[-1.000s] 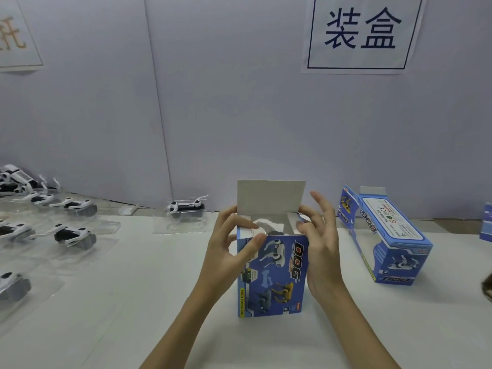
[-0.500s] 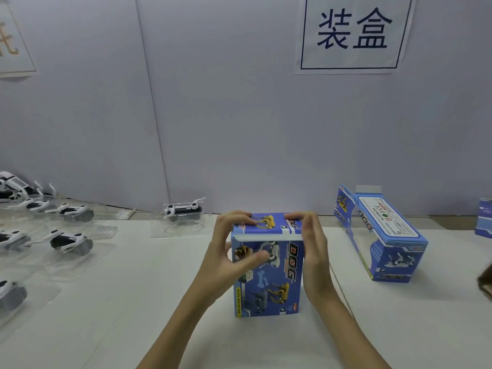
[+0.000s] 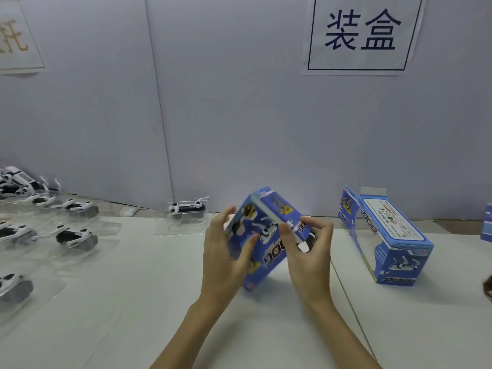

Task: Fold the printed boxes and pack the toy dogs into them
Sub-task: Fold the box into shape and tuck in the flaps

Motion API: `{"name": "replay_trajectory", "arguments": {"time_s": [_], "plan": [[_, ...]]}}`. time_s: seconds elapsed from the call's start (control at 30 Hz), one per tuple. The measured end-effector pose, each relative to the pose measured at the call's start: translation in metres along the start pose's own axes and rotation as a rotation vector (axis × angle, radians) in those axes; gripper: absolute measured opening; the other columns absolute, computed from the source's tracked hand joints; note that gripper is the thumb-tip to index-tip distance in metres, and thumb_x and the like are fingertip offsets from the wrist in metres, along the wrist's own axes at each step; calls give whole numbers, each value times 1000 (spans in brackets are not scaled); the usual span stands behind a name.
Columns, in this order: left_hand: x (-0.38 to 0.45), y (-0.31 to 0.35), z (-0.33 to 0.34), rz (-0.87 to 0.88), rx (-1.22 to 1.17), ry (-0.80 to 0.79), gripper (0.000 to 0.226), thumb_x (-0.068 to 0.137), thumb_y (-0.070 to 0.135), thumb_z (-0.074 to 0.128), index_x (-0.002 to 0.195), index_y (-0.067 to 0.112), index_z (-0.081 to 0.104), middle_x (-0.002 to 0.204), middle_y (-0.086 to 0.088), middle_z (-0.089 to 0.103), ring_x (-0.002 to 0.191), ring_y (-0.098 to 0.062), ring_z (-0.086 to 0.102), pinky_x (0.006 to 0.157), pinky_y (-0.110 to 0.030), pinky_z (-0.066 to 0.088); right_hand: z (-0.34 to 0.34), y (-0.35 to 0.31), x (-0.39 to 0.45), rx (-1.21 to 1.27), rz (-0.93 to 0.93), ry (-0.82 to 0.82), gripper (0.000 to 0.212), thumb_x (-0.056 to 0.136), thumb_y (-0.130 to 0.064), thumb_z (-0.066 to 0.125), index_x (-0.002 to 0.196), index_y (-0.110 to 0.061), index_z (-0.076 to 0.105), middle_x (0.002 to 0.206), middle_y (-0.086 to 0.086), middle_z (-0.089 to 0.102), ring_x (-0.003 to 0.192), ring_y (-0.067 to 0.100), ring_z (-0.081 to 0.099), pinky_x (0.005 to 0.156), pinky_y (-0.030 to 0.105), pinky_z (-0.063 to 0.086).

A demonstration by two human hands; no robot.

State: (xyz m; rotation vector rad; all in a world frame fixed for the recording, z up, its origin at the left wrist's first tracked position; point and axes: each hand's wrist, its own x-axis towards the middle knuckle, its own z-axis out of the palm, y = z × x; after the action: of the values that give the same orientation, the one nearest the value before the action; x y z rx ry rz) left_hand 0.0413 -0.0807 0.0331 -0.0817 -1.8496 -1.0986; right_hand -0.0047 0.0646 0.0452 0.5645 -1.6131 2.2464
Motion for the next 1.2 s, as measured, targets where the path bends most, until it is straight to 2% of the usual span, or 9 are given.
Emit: {"name": "replay_trajectory", "arguments": {"time_s": [0.13, 0.2, 0.4, 0.47, 0.57, 0.8, 0.93, 1.1, 1.2], "plan": [[-1, -5, -2, 201, 412, -112, 114, 76, 81, 70, 161, 16, 29, 161, 2, 34, 149, -23, 33, 120, -55, 27, 9, 7, -9, 132, 243, -43, 52, 76, -52, 74, 114, -28, 48, 116, 2, 70, 107, 19, 74, 66, 30, 62], [0, -7, -1, 242, 491, -125, 120, 72, 80, 72, 162, 15, 25, 162, -4, 33, 152, -26, 28, 119, -64, 25, 12, 11, -12, 117, 296, -113, 49, 79, -52, 70, 114, -26, 48, 118, 4, 69, 108, 18, 74, 65, 29, 62], [11, -21, -24, 339, 533, -238, 119, 71, 82, 69, 161, 22, 21, 157, 3, 32, 145, -20, 31, 118, -66, 28, 2, 7, 2, 1, 262, -230, 42, 92, -49, 69, 107, -14, 51, 111, 9, 72, 106, 23, 74, 63, 22, 58], [11, -24, -24, 368, 569, -255, 116, 74, 87, 62, 162, 23, 21, 158, 1, 33, 145, -24, 33, 116, -67, 29, -2, 5, 4, -26, 232, -261, 37, 89, -43, 63, 116, -20, 53, 114, 7, 73, 108, 24, 73, 67, 25, 61], [10, -26, -21, 373, 601, -248, 114, 76, 92, 50, 162, 24, 22, 159, 0, 35, 145, -27, 34, 116, -67, 29, -2, 3, 3, -69, 158, -324, 48, 94, -38, 58, 141, -37, 49, 121, 1, 72, 110, 19, 72, 72, 32, 64], [8, -24, -19, 406, 640, -228, 105, 76, 91, 51, 161, 41, 18, 159, -2, 33, 145, -30, 35, 115, -67, 28, -1, 10, -1, -163, 88, -359, 54, 98, -40, 52, 151, -43, 46, 130, 0, 68, 116, 18, 70, 78, 44, 66], [7, -23, -20, 498, 690, -229, 91, 77, 86, 56, 156, 53, 26, 161, -8, 31, 147, -34, 32, 114, -68, 28, -3, 14, -1, -194, 61, -376, 52, 98, -39, 53, 149, -47, 46, 130, -5, 67, 114, 16, 71, 73, 37, 66], [7, -21, -21, 499, 705, -210, 82, 77, 83, 59, 150, 51, 38, 160, -10, 34, 146, -34, 31, 112, -67, 30, -2, 17, -3, -242, 10, -411, 52, 101, -35, 50, 151, -48, 42, 128, -6, 62, 121, 8, 65, 75, 24, 63], [7, -19, -20, 484, 717, -201, 82, 76, 81, 61, 149, 50, 39, 160, -12, 36, 145, -36, 33, 112, -68, 30, 0, 17, -4, -229, 38, -451, 52, 100, -43, 45, 151, -52, 37, 133, -5, 56, 124, 8, 62, 79, 25, 62]]}}
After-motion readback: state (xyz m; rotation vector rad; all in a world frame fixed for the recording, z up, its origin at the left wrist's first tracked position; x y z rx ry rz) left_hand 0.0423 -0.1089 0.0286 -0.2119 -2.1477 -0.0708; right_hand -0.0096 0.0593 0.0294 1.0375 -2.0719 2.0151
